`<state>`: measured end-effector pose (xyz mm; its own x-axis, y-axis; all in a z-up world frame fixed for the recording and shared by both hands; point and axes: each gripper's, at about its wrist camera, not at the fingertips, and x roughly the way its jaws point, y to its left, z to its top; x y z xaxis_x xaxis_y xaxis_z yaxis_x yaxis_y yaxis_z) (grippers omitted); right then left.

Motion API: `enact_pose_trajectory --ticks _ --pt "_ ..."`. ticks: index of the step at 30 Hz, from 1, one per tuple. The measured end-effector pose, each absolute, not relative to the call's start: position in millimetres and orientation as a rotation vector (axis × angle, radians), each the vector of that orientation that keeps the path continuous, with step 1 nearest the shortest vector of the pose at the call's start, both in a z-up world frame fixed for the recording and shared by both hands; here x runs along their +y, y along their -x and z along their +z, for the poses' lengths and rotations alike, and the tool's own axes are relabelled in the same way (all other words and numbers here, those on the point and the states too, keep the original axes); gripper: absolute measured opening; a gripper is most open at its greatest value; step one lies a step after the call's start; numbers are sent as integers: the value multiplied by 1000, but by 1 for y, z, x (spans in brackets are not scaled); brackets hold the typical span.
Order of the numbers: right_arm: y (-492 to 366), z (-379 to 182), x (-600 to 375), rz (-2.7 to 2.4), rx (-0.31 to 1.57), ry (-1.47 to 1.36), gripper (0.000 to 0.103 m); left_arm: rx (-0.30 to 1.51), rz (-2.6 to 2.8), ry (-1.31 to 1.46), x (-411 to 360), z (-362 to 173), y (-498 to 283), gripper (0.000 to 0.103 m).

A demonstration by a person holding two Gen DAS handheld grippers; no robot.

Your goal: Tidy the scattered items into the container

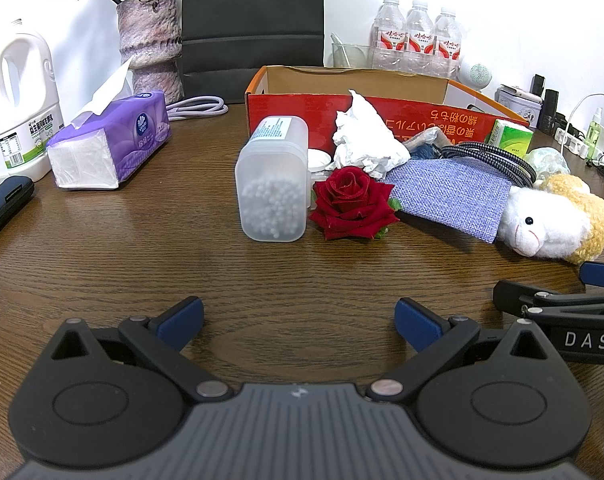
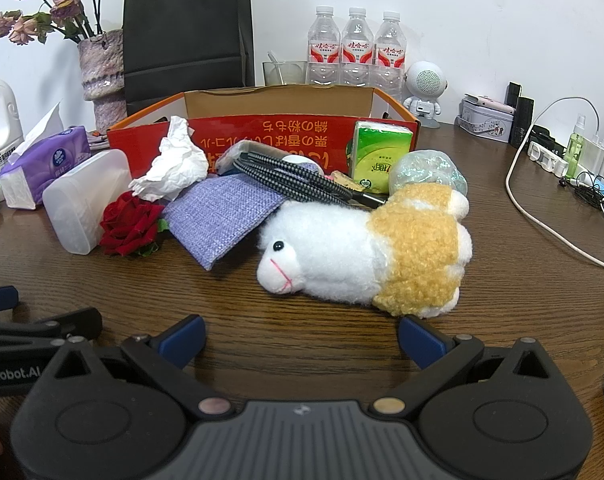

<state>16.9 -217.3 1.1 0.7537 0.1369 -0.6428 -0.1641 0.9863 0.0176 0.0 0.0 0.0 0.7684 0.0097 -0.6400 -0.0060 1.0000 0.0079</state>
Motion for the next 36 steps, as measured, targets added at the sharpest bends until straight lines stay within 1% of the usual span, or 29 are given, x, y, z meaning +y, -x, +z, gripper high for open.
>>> enact_pose_trajectory --ticks 31,34,36 --pt "-16 0 -216 164 698 41 103 693 10 -5 0 0 0 103" --pt "-13 1 -216 163 698 38 103 674 -10 -1 5 4 4 103" --pt "-12 3 -215 190 702 53 103 629 -20 27 14 14 5 103"
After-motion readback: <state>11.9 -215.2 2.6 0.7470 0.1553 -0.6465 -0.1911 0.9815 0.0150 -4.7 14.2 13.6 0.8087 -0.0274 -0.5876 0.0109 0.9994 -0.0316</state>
